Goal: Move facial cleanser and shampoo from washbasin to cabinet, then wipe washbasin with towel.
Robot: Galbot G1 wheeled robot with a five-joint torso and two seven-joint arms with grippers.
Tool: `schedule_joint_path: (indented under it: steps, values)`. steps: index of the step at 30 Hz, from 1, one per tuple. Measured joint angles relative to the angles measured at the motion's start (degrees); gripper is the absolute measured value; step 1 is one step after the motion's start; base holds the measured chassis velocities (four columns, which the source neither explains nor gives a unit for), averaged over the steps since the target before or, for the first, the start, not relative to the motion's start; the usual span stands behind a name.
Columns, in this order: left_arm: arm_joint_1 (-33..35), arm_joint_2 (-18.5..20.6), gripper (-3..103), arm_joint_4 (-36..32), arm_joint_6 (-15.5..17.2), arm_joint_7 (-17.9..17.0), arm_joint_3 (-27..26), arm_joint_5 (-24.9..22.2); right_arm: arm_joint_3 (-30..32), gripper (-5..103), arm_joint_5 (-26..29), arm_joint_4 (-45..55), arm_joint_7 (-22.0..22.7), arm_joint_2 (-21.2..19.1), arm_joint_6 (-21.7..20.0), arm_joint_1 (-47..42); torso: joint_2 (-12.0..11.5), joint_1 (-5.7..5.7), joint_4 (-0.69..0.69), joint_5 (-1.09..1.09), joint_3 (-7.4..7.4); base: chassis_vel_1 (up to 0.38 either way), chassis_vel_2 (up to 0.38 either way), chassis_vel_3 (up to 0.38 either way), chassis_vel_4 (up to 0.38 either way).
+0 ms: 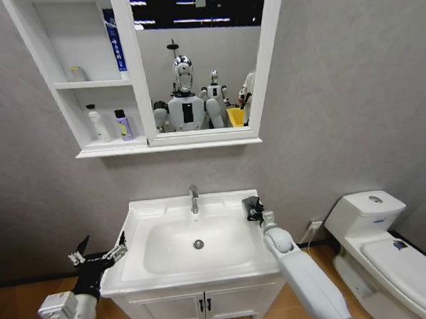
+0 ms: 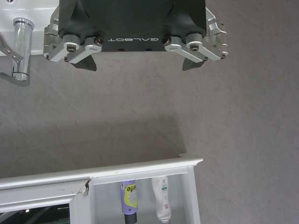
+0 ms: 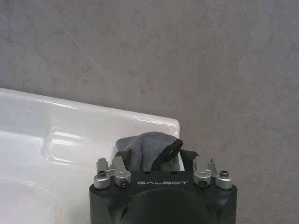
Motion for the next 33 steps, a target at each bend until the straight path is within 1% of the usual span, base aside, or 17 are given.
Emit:
schedule_joint_path:
  steps: [2, 3, 5, 6, 9, 16, 18, 20, 21, 23, 24, 26, 27, 28, 30, 31, 33]
  values:
    - [0.0, 0.0, 100, 0.0, 0.0, 0.0, 0.0, 0.0, 0.0, 69, -0.7, 0.7, -0.3, -0.6, 0.3, -0.1, 0.0, 0.0, 0.0, 0.0, 0.0, 0.0, 0.0, 0.0, 0.0]
    - [0.0, 0.0, 100, 0.0, 0.0, 0.0, 0.0, 0.0, 0.0, 69, -0.7, 0.7, -0.3, -0.6, 0.3, -0.1, 0.0, 0.0, 0.0, 0.0, 0.0, 0.0, 0.0, 0.0, 0.0]
    - [0.0, 0.0, 100, 0.0, 0.0, 0.0, 0.0, 0.0, 0.3, 80, -1.4, 1.5, -0.4, -1.2, 0.7, -0.1, 0.0, 0.0, 0.0, 0.0, 0.0, 0.0, 0.0, 0.0, 0.0]
    - [0.0, 0.0, 100, 0.0, 0.0, 0.0, 0.0, 0.0, 0.3, 80, -1.4, 1.5, -0.4, -1.2, 0.7, -0.1, 0.0, 0.0, 0.0, 0.0, 0.0, 0.0, 0.0, 0.0, 0.0]
    - [0.0, 0.0, 100, 0.0, 0.0, 0.0, 0.0, 0.0, 0.7, 96, -2.0, 4.4, -0.4, -3.1, 0.9, -0.6, 0.0, 0.0, 0.0, 0.0, 0.0, 0.0, 0.0, 0.0, 0.0]
    - [0.0, 0.0, 100, 0.0, 0.0, 0.0, 0.0, 0.0, 3.4, 100, -2.7, 12.6, 1.4, -6.4, 0.8, -3.6, 0.0, 0.0, 0.01, 0.01, 0.0, 0.0, 0.0, 0.0, 0.0]
    - [0.0, 0.0, 100, 0.0, 0.0, 0.0, 0.0, 0.0, 4.8, 100, -1.6, 16.5, 2.0, -7.4, 0.5, -5.5, 0.0, 0.01, 0.0, 0.0, 0.0, 0.0, 0.0, 0.0, 0.0]
    - [0.0, 0.0, 100, 0.0, 0.0, 0.0, 0.0, 0.0, 7.4, 100, 2.2, 24.3, 3.5, -9.1, -0.7, -10.5, 0.0, 0.0, 0.01, -0.02, 0.0, 0.0, 0.0, 0.0, 0.0]
    - [0.0, 0.0, 100, 0.0, 0.0, 0.0, 0.0, 0.0, 7.4, 100, 2.2, 24.3, 3.5, -9.1, -0.7, -10.5, 0.0, 0.0, 0.01, -0.02, 0.0, 0.0, 0.0, 0.0, 0.0]
    - [0.0, 0.0, 100, 0.0, 0.0, 0.0, 0.0, 0.0, 9.6, 100, 5.1, 32.7, 4.9, -9.7, -1.2, -17.8, 0.0, 0.0, -0.01, 0.0, 0.0, 0.0, 0.0, 0.0, 0.0]
    - [0.0, 0.0, 100, 0.0, 0.0, 0.0, 0.0, 0.0, 9.6, 100, 5.1, 32.7, 4.9, -9.7, -1.2, -17.8, 0.0, 0.0, -0.01, 0.0, 0.0, 0.0, 0.0, 0.0, 0.0]
    - [0.0, 0.0, 100, 0.0, 0.0, 0.0, 0.0, 0.0, 10.7, 100, 6.1, 40.8, 6.0, -7.9, -1.4, -24.8, 0.0, 0.0, -0.01, -0.01, -0.01, 0.0, 0.0, 0.0, 0.0]
    - [0.0, 0.0, 100, 0.0, 0.0, 0.0, 0.0, 0.0, 10.7, 100, 6.1, 40.8, 6.0, -7.9, -1.4, -24.8, 0.0, 0.0, -0.01, -0.01, -0.01, 0.0, 0.0, 0.0, 0.0]
    - [0.0, 0.0, 100, 0.0, 0.0, 0.0, 0.0, 0.0, 10.8, 100, 5.9, 43.9, 6.6, -6.3, -1.5, -27.5, 0.0, 0.0, -0.01, 0.0, -0.01, 0.0, 0.0, 0.0, 0.0]
    - [0.0, 0.0, 100, 0.0, 0.0, 0.0, 0.0, 0.0, 10.4, 100, 3.8, 48.8, 7.3, -2.4, -2.2, -32.1, 0.0, -0.01, 0.0, 0.0, -0.01, 0.0, 0.0, 0.0, 0.0]
    - [0.0, 0.0, 100, 0.0, 0.0, 0.0, 0.0, 0.0, 10.4, 100, 3.8, 48.8, 7.3, -2.4, -2.2, -32.1, 0.0, -0.01, 0.0, 0.0, -0.01, 0.0, 0.0, 0.0, 0.0]
    - [0.0, 0.0, 100, 0.0, 0.0, 0.0, 0.0, 0.0, 10.0, 100, -0.5, 52.1, 7.4, 0.9, -2.2, -36.7, 0.0, -0.01, -0.01, 0.0, -0.01, 0.0, 0.0, 0.0, 0.0]
